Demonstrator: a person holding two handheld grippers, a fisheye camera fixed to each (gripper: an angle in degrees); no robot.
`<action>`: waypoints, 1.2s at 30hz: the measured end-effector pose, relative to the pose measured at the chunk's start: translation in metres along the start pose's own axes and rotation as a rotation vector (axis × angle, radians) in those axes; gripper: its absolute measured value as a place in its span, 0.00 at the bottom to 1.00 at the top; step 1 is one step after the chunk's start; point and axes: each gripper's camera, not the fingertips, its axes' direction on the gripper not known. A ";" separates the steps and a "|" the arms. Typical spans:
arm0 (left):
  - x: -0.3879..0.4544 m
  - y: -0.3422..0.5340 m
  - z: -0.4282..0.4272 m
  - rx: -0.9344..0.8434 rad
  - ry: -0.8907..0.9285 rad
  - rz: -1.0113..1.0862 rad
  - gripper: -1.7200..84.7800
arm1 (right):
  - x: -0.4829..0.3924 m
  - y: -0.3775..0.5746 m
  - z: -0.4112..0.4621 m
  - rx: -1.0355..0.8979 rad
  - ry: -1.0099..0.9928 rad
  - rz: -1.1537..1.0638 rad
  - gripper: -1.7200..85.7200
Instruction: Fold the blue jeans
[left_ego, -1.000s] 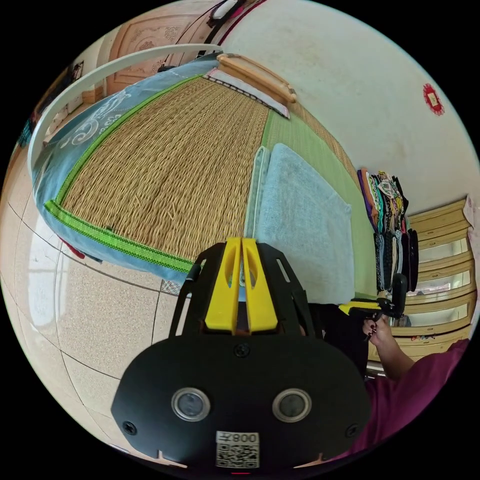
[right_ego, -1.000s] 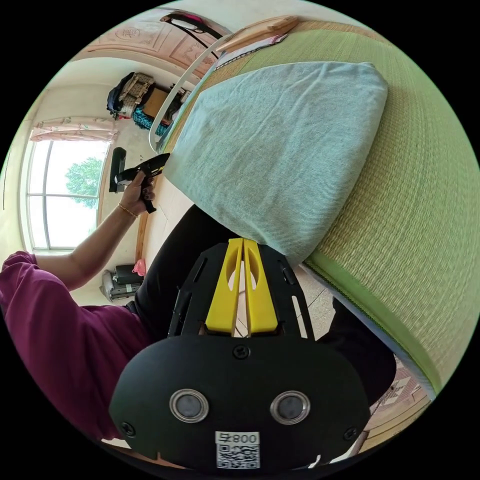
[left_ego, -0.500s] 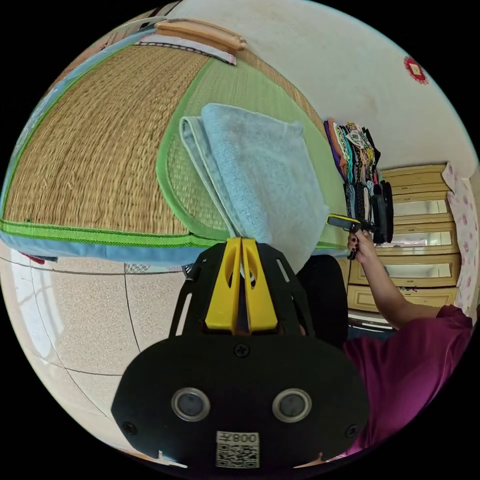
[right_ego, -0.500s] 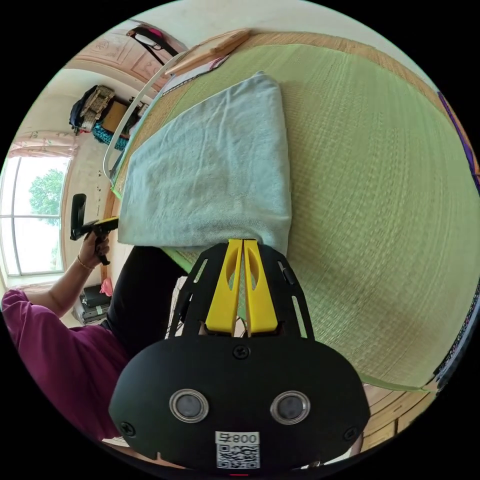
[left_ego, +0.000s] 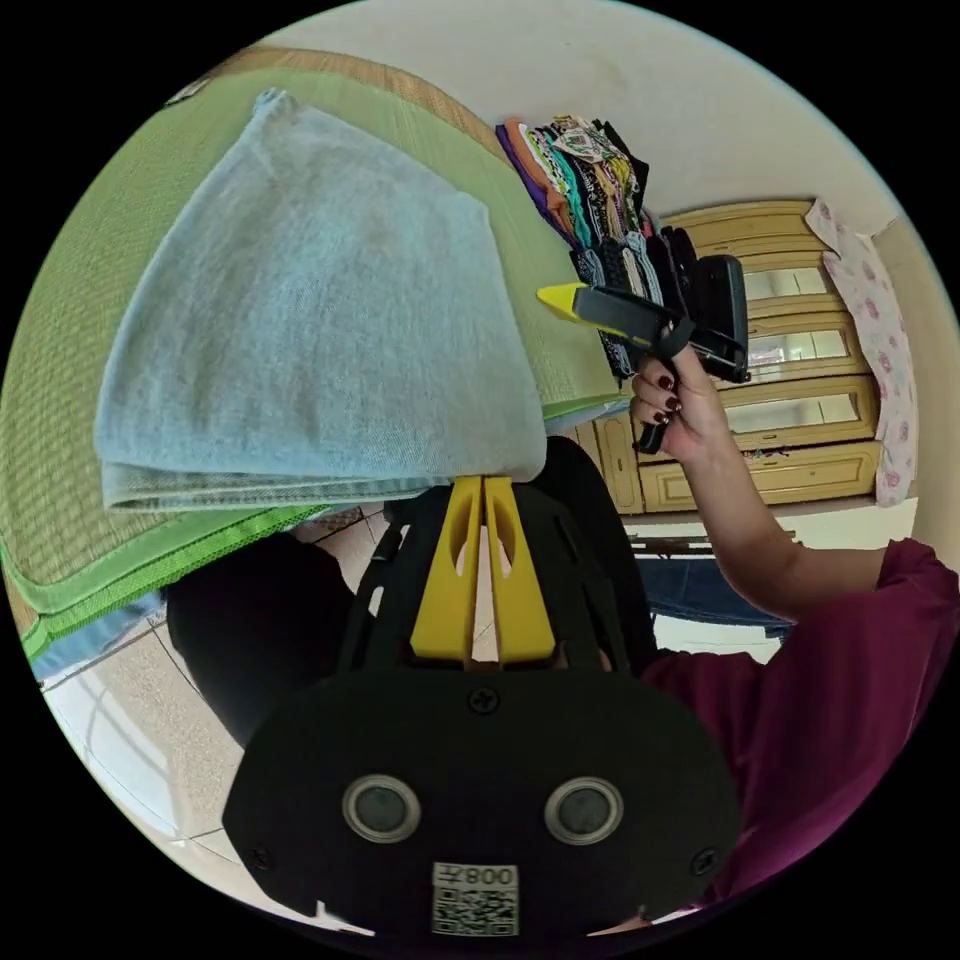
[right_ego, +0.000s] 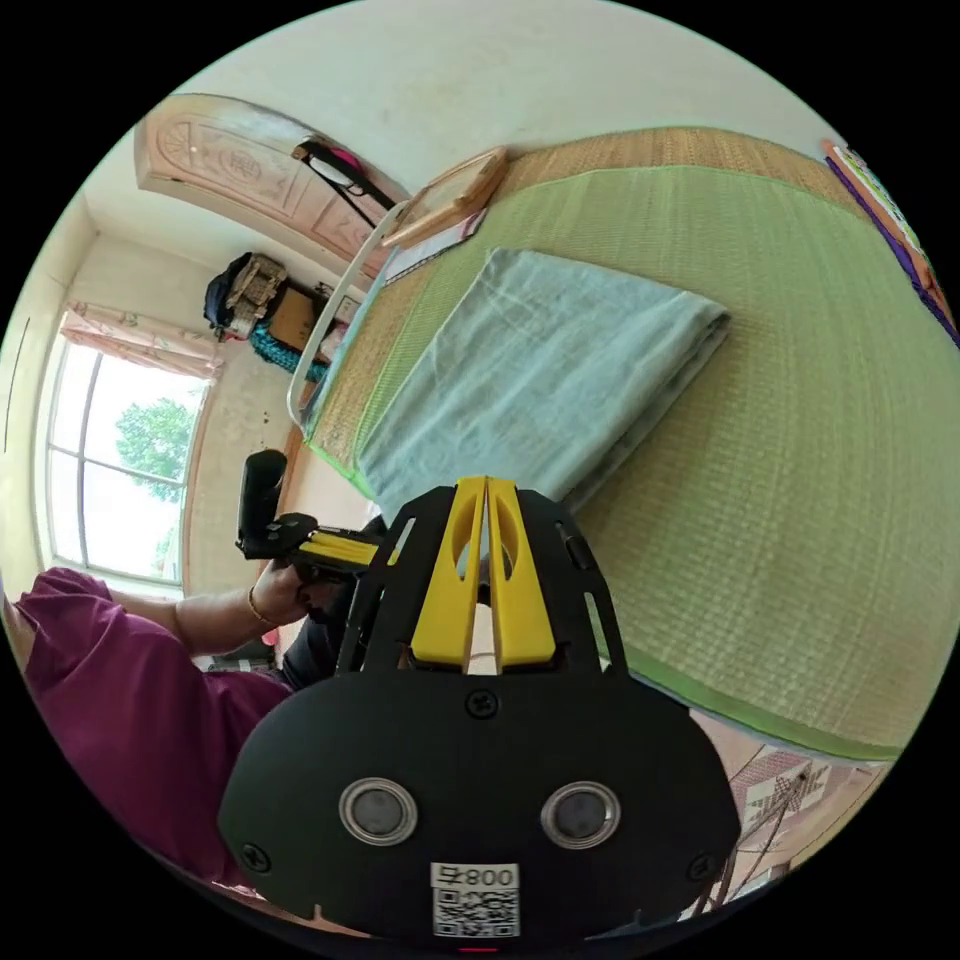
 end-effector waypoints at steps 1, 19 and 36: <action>-0.005 0.008 -0.023 0.066 -0.049 -0.012 0.02 | -0.012 0.007 0.012 -0.015 -0.039 -0.020 0.02; -0.074 0.037 -0.009 0.044 -0.111 -0.178 0.02 | 0.032 0.053 0.037 -0.221 0.051 -0.009 0.02; -0.149 0.087 0.004 0.084 0.363 -0.358 0.18 | 0.126 0.153 0.007 0.002 -0.336 0.316 0.11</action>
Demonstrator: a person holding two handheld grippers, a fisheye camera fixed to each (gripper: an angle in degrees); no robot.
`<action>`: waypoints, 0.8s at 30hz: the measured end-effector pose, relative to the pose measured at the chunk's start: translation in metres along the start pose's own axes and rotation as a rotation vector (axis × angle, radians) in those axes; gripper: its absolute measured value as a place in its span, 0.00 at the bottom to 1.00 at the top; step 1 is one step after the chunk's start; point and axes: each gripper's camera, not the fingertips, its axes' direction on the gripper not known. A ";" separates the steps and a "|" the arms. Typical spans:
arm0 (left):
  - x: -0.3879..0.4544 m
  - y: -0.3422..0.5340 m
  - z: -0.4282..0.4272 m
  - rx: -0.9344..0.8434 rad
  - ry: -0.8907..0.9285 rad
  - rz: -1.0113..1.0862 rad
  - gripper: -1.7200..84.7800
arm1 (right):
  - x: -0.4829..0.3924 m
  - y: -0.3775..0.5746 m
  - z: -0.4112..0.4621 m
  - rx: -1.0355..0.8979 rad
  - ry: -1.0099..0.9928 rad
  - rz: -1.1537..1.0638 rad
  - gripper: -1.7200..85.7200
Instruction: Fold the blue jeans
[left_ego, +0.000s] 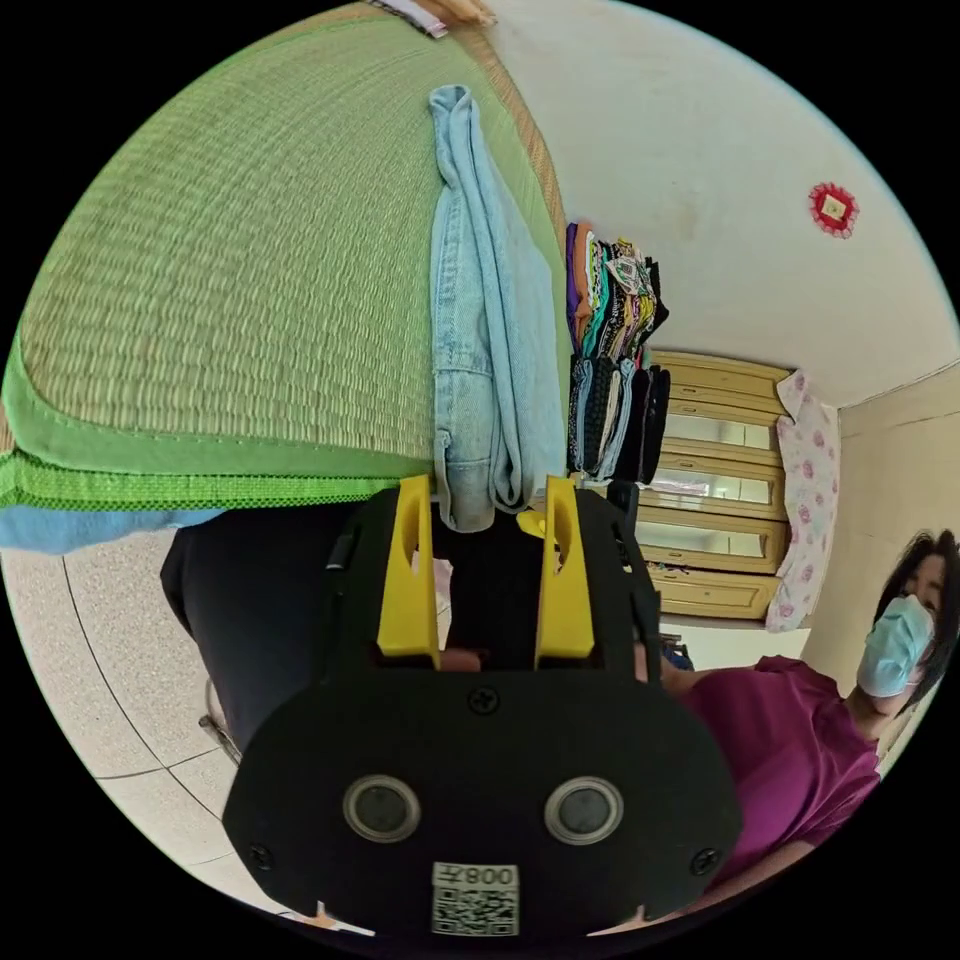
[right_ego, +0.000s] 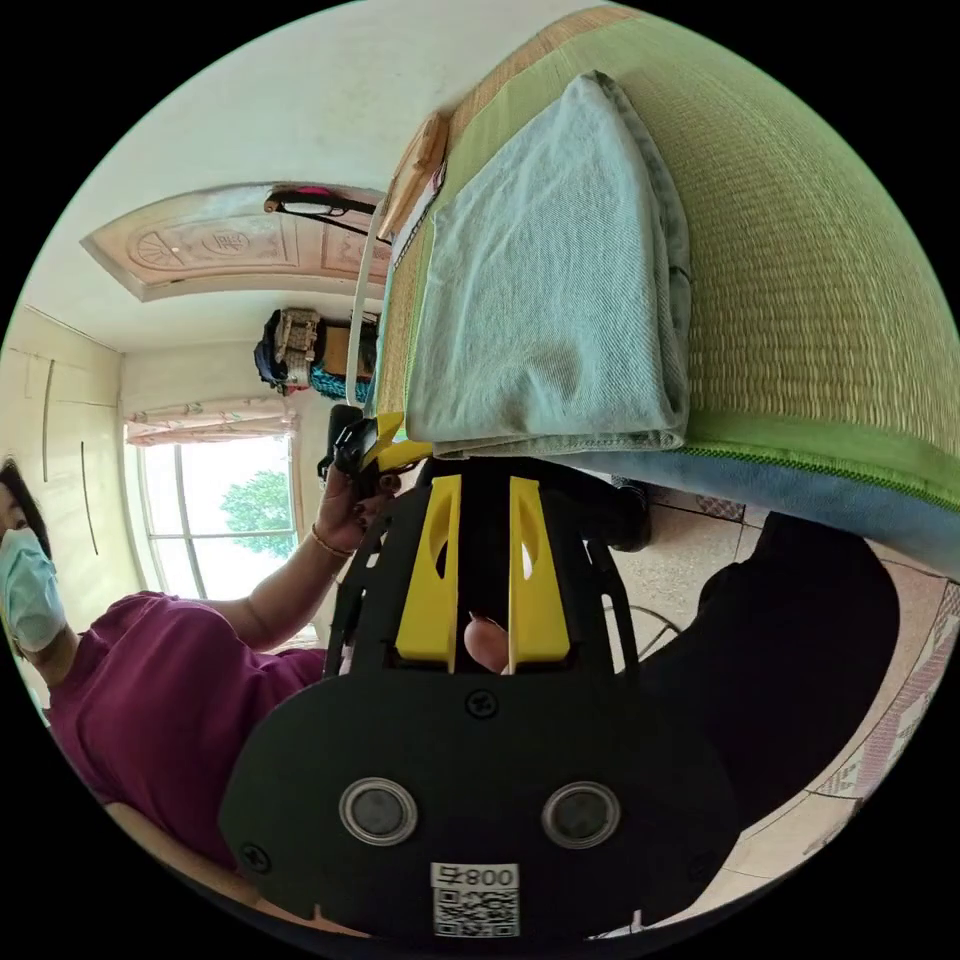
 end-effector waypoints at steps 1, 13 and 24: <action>-0.004 0.001 0.002 -0.011 0.013 -0.004 0.18 | 0.008 0.004 -0.003 0.016 -0.022 0.019 0.12; -0.029 0.025 -0.004 0.015 0.168 -0.070 0.11 | 0.064 0.020 -0.029 0.134 -0.203 0.116 0.18; -0.020 0.052 0.004 0.014 0.263 -0.069 0.10 | 0.100 0.040 -0.052 0.283 -0.425 0.198 0.21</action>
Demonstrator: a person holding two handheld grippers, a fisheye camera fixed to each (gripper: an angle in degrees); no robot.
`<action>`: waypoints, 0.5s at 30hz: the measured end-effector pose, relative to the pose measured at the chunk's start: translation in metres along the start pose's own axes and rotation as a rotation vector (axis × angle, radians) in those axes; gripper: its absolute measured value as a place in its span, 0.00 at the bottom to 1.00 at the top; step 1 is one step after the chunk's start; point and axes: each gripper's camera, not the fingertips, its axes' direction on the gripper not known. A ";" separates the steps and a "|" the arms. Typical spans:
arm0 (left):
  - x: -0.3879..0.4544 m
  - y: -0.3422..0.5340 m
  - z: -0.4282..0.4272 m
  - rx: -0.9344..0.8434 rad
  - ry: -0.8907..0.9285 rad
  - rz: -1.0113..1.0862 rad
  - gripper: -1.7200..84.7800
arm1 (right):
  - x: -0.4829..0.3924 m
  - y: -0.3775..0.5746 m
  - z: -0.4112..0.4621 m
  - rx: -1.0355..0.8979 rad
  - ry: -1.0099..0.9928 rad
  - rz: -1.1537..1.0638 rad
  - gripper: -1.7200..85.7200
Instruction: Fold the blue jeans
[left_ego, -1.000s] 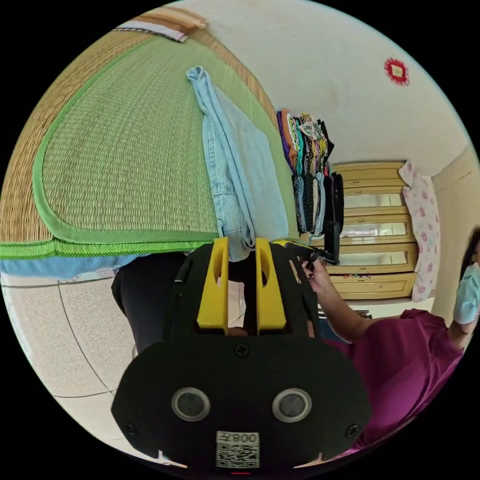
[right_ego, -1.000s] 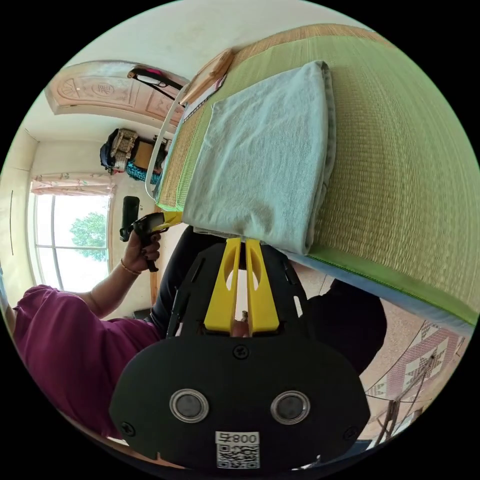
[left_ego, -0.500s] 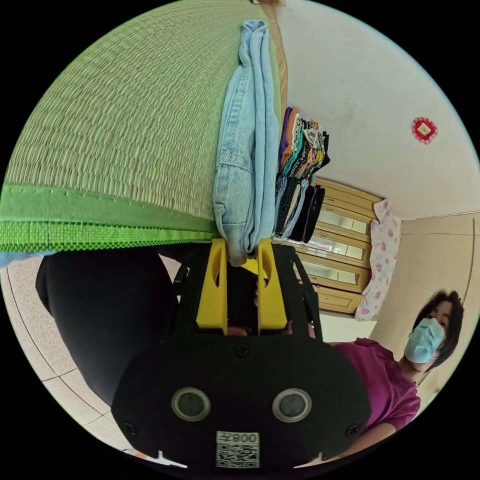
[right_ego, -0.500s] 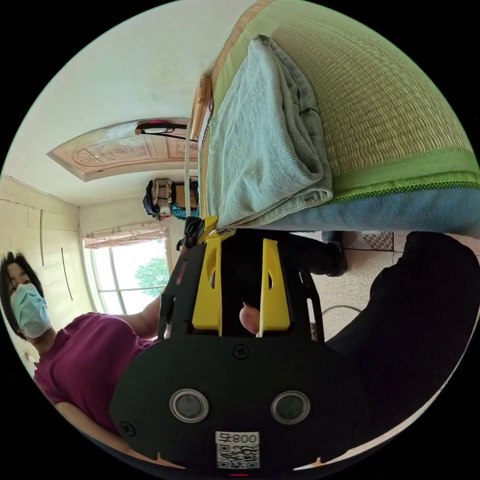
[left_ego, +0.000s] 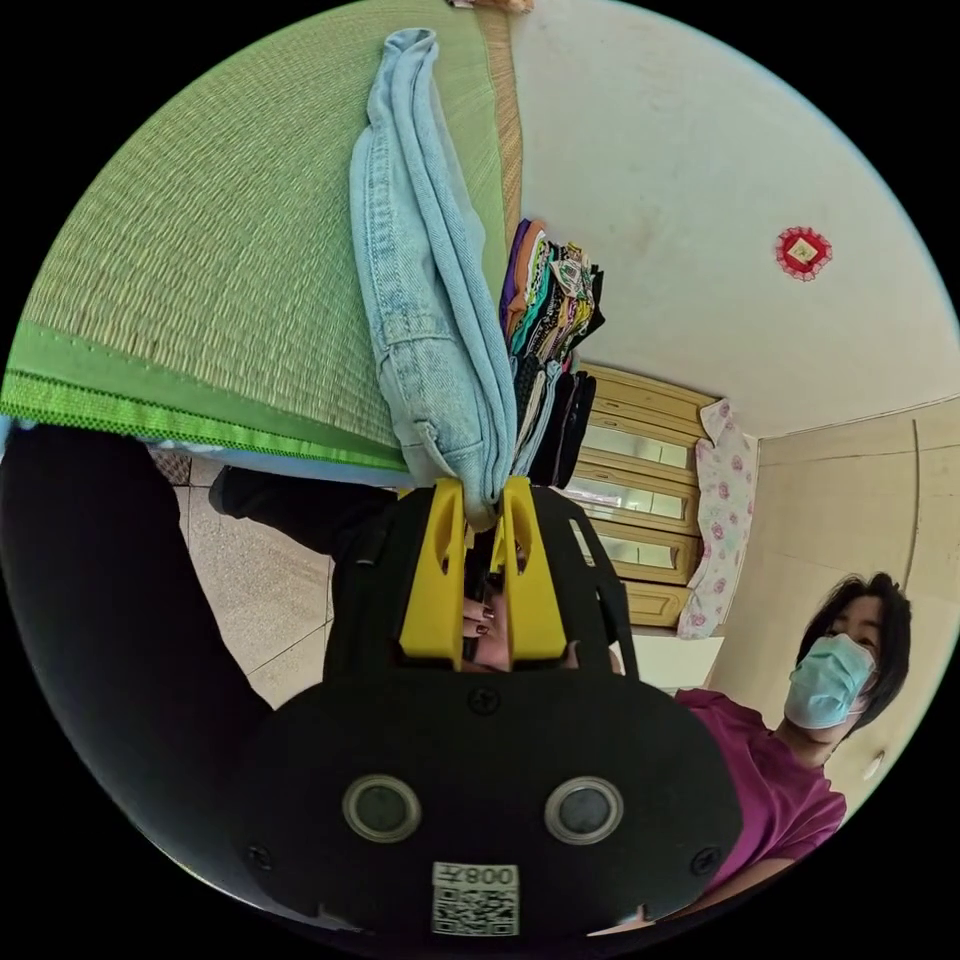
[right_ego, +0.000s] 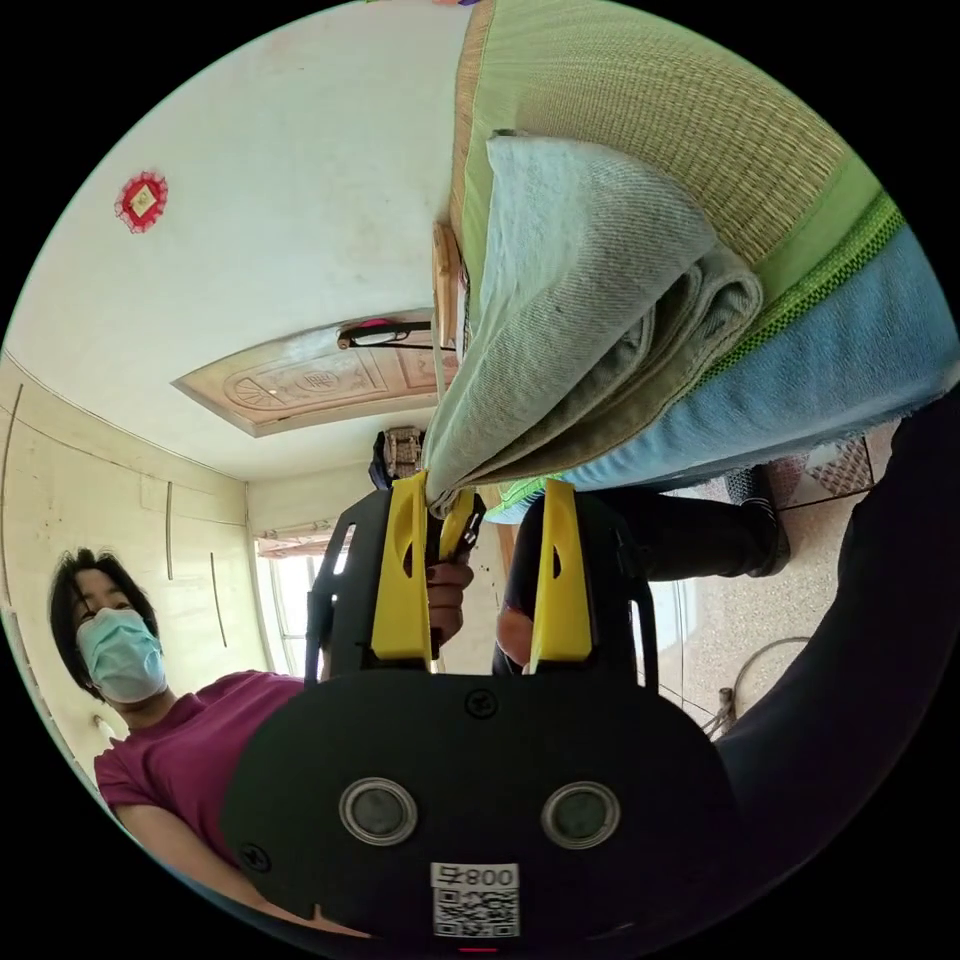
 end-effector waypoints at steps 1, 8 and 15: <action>-0.002 0.004 0.002 -0.009 0.004 -0.002 0.10 | 0.005 0.001 -0.007 0.029 -0.027 0.021 0.21; -0.007 0.025 0.017 -0.079 -0.014 0.013 0.10 | 0.022 -0.005 -0.028 0.077 -0.090 0.077 0.16; -0.015 0.035 -0.001 -0.143 -0.075 0.055 0.11 | 0.032 -0.012 -0.036 0.071 -0.089 0.124 0.10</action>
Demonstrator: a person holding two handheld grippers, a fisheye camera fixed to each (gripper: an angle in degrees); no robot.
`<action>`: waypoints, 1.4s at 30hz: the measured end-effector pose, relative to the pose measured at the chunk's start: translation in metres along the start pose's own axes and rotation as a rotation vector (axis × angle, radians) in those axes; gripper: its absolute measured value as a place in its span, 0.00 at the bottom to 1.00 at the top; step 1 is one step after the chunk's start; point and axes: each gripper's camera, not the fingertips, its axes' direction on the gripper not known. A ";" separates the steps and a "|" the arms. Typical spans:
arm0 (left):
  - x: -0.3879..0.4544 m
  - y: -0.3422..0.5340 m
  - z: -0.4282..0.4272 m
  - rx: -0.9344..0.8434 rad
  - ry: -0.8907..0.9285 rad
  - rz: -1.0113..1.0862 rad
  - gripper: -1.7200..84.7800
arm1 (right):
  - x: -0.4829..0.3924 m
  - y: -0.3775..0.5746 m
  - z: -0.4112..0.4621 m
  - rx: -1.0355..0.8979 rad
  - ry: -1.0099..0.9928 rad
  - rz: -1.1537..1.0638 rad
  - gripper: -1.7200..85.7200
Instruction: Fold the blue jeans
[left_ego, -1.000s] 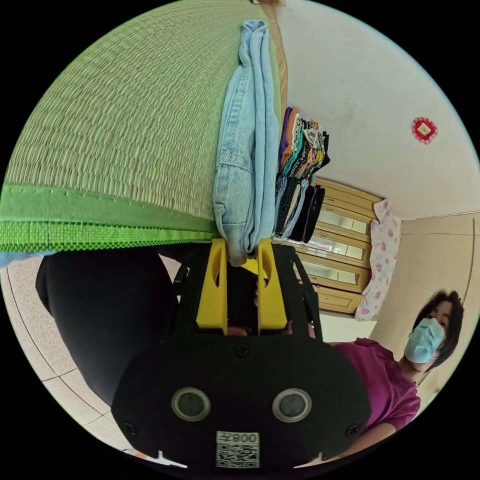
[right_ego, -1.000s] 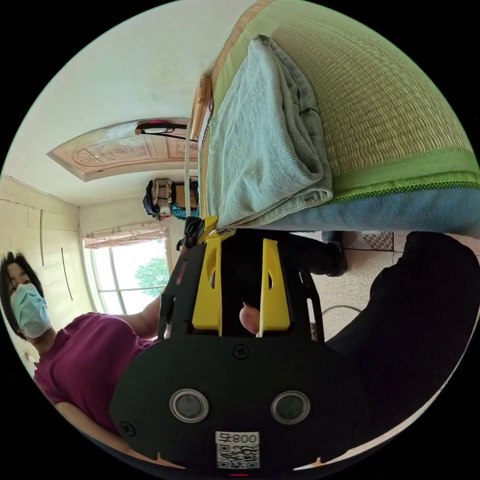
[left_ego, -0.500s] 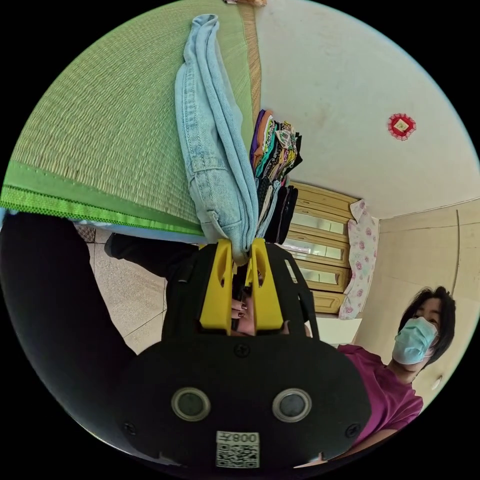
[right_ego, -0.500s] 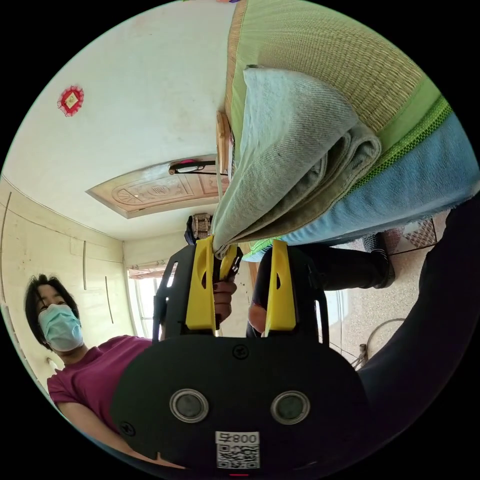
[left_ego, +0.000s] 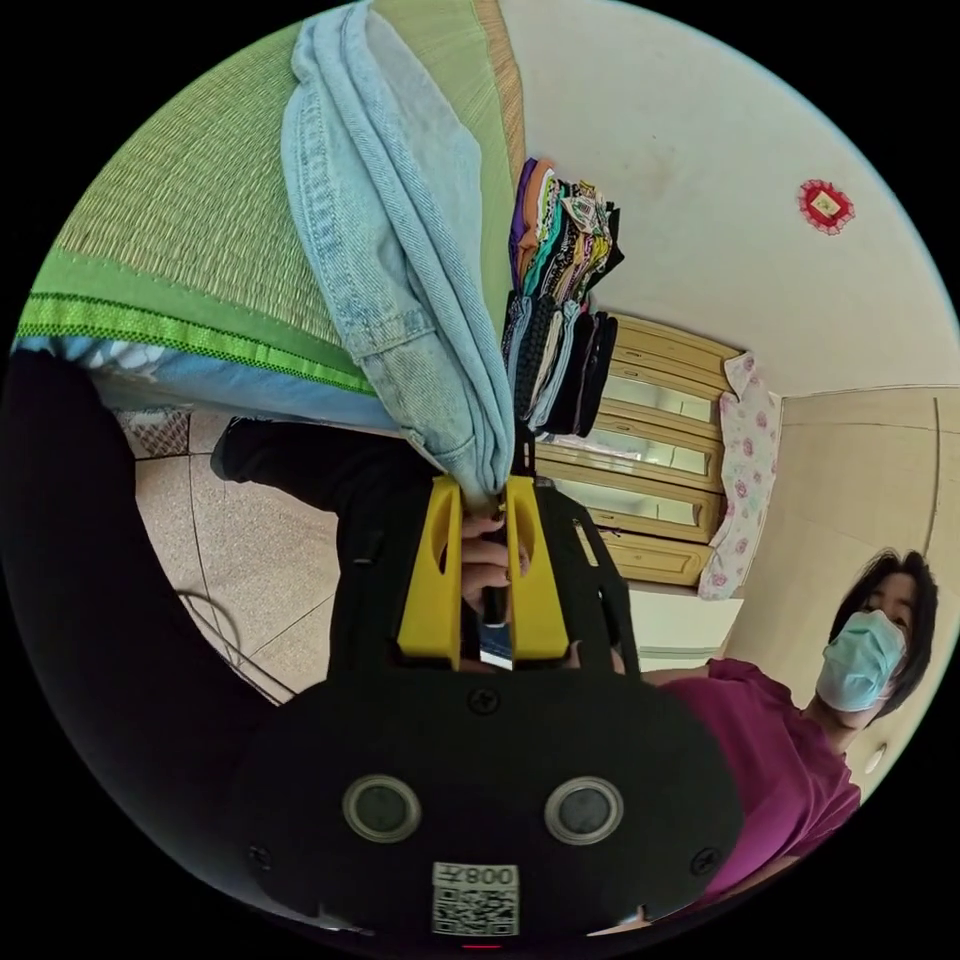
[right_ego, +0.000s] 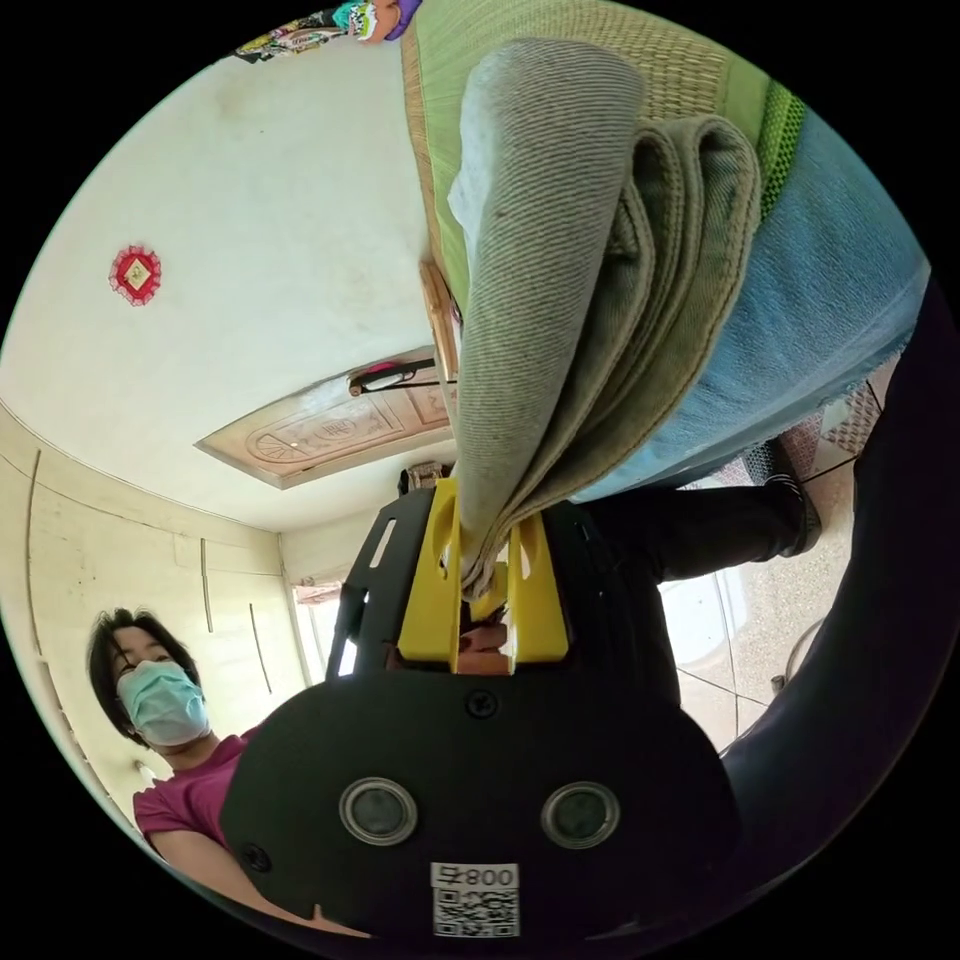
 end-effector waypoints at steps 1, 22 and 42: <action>-0.001 0.003 -0.008 0.007 0.002 0.012 0.11 | 0.000 -0.001 -0.002 0.002 -0.005 0.009 0.10; -0.086 -0.059 -0.106 0.439 0.304 -0.130 0.21 | -0.052 -0.029 -0.033 -0.014 -0.013 0.012 0.08; -0.067 -0.053 -0.064 0.325 0.076 -0.113 0.09 | -0.017 0.013 -0.087 -0.019 0.132 0.047 0.08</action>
